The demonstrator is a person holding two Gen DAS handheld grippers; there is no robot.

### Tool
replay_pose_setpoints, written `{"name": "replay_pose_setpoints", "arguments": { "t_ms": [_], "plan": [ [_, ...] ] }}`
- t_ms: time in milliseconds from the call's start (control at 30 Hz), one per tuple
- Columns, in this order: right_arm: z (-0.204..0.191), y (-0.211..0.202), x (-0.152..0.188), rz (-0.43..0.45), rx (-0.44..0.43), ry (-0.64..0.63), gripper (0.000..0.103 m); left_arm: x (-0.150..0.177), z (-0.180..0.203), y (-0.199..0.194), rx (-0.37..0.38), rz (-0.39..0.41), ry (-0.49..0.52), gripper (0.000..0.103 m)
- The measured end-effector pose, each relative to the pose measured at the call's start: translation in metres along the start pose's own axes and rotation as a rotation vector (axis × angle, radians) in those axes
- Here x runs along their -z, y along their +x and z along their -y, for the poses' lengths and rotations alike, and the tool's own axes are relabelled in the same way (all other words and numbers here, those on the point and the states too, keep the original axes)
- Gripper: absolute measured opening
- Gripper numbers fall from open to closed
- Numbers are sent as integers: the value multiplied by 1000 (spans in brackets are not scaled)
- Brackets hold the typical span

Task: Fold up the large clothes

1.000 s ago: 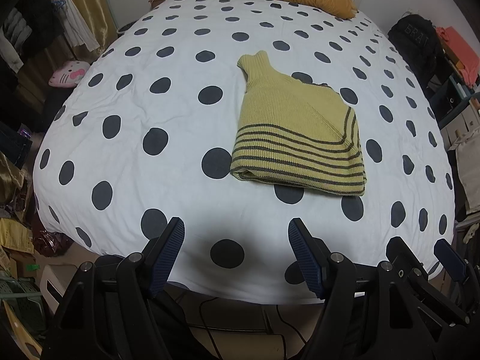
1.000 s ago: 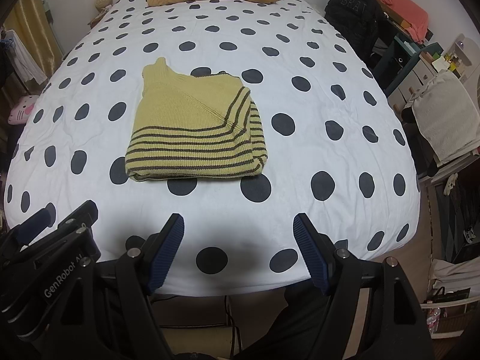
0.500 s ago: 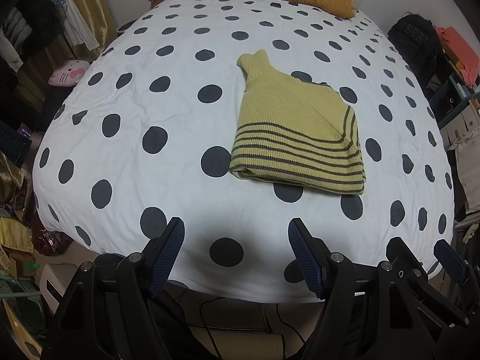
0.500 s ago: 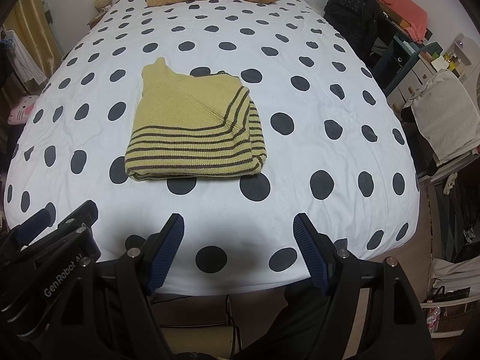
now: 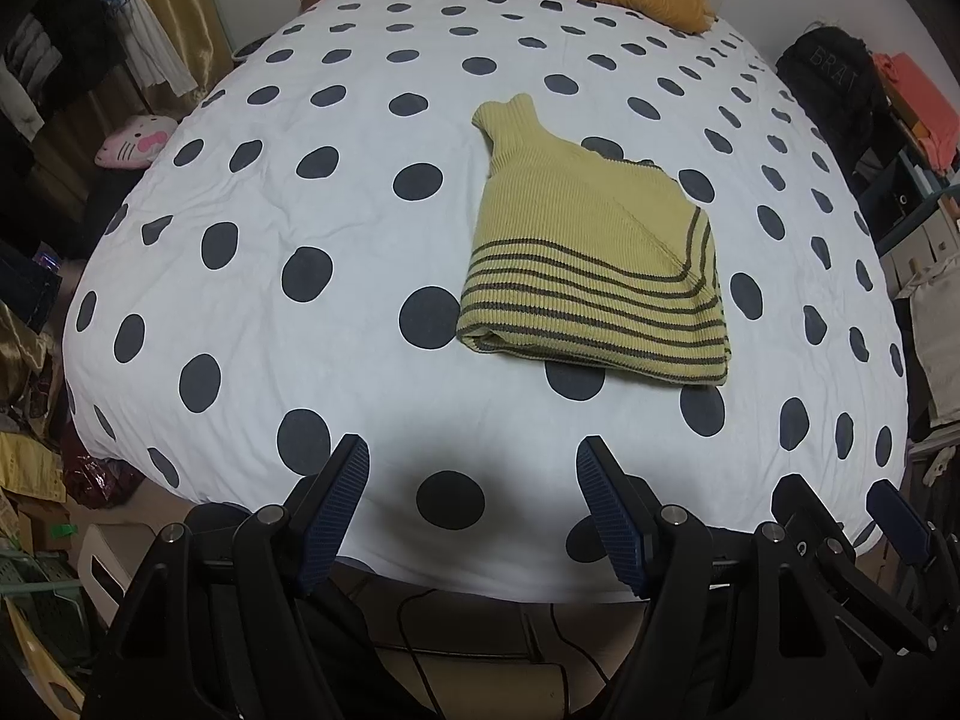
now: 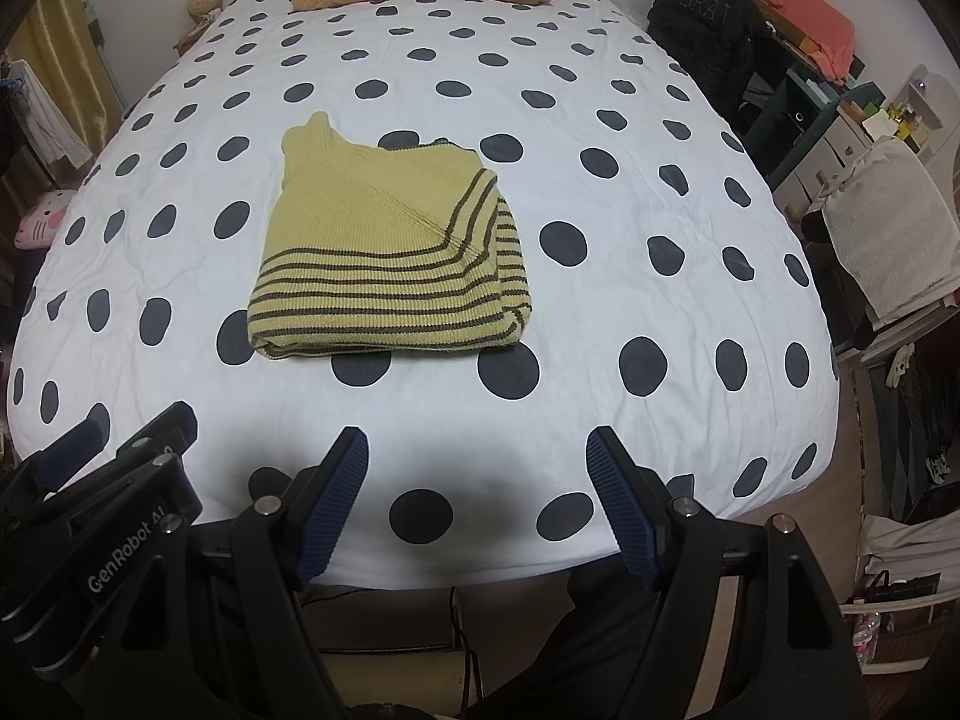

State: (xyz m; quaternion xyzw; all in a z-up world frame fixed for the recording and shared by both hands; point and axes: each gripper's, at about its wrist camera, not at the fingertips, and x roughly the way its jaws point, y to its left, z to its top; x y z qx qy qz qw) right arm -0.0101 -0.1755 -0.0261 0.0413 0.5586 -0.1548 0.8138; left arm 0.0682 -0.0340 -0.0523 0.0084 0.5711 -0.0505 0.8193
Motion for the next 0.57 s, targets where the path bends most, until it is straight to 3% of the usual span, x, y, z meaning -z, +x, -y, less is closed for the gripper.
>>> {"name": "replay_pose_setpoints", "arguments": {
  "t_ms": [567],
  "plan": [
    [3,0,0,-3,-2,2,76,-1,3,1,-12,15,13,73]
  ]
}}
